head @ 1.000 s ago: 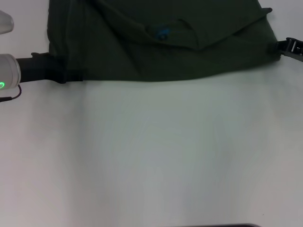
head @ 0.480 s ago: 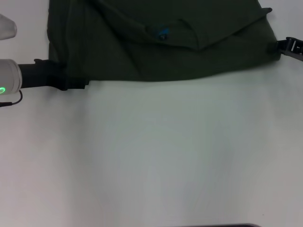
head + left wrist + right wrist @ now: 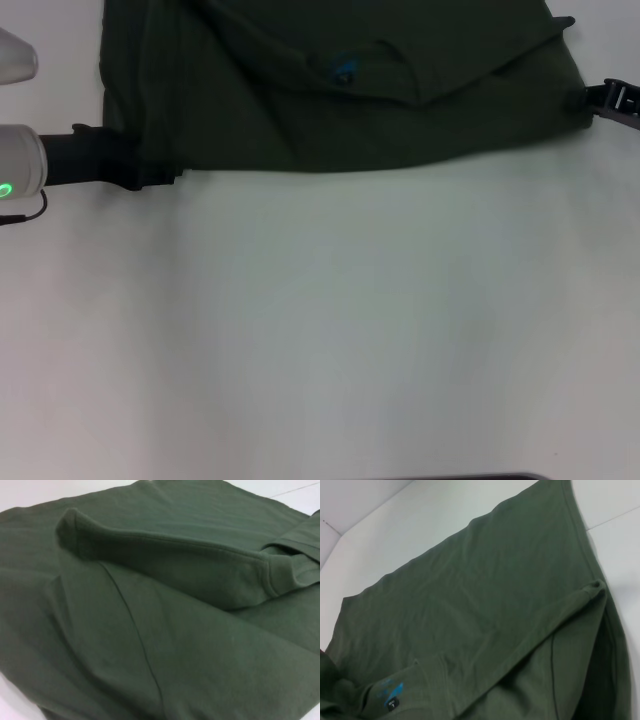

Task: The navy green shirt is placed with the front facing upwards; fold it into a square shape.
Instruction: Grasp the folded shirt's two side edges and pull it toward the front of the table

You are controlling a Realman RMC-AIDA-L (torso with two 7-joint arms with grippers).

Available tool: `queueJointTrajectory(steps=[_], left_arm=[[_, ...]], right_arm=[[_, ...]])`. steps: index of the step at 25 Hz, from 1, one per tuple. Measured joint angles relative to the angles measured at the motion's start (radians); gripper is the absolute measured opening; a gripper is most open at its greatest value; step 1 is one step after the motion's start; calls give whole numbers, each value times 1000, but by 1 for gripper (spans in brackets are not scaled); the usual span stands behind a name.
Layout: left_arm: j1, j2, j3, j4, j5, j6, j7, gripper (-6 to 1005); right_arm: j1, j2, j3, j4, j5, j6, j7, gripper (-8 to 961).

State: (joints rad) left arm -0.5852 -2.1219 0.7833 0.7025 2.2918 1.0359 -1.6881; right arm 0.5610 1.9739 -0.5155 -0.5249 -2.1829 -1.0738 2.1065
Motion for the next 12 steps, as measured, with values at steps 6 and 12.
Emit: queueJointTrajectory(steps=[6,12], left_arm=[[4,-2,1,1,0,-7,-2,678],[6,-3,-3,2,0,-12,-2,604]], right_arm=[[-1,1,0,-1,0,-1,0,43],[-1,3,0,-2,0,-2,-1,43]])
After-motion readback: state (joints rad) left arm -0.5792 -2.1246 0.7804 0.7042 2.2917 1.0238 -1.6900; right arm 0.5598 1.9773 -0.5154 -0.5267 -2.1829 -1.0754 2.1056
